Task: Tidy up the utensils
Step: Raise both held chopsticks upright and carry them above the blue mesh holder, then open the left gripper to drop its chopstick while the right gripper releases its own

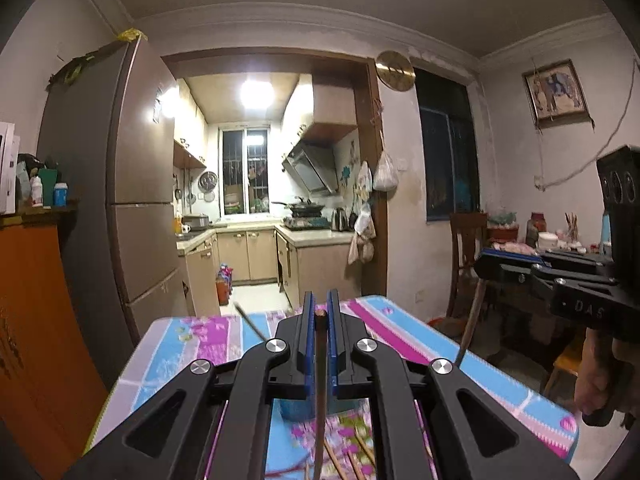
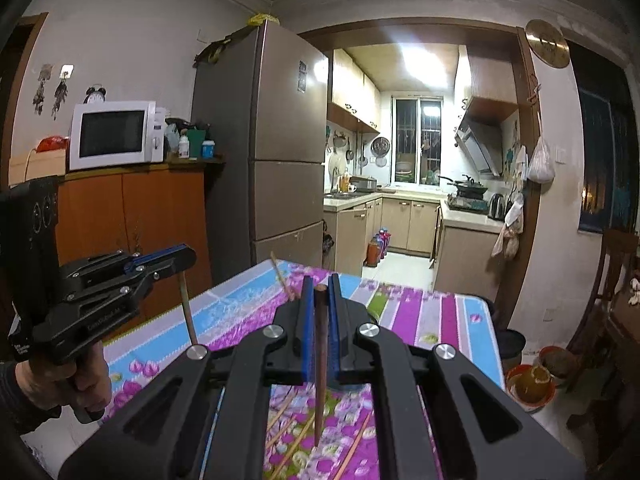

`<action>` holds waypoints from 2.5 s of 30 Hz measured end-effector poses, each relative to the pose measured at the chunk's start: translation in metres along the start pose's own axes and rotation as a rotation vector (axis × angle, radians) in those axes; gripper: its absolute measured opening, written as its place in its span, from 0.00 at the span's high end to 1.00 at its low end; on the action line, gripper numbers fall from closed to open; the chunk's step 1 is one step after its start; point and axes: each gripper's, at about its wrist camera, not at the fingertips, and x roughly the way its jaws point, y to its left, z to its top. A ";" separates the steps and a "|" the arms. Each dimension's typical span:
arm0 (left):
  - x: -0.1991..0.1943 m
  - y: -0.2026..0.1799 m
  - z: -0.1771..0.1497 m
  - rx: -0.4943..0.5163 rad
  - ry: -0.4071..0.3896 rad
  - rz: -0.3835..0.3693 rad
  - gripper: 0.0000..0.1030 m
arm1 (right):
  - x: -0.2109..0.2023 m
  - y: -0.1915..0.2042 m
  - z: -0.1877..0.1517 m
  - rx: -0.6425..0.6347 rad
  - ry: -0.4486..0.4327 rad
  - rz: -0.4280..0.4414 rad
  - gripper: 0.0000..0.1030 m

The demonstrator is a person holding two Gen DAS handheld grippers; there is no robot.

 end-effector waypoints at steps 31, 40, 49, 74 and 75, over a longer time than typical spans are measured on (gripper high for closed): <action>0.163 0.050 0.113 -0.110 -0.070 0.011 0.93 | 0.135 -0.065 0.103 0.016 0.018 -0.016 0.95; 0.199 0.064 0.074 -0.129 -0.001 0.020 0.93 | 0.166 -0.074 0.074 0.051 0.068 -0.003 0.95; 0.213 0.070 0.056 -0.135 0.024 0.018 0.93 | 0.186 -0.074 0.057 0.069 0.104 0.005 0.95; 0.219 0.083 0.038 -0.154 0.063 0.059 0.70 | 0.188 -0.097 0.034 0.139 0.100 -0.035 0.53; 0.218 0.083 0.039 -0.154 0.062 0.059 0.69 | 0.187 -0.097 0.034 0.139 0.097 -0.038 0.49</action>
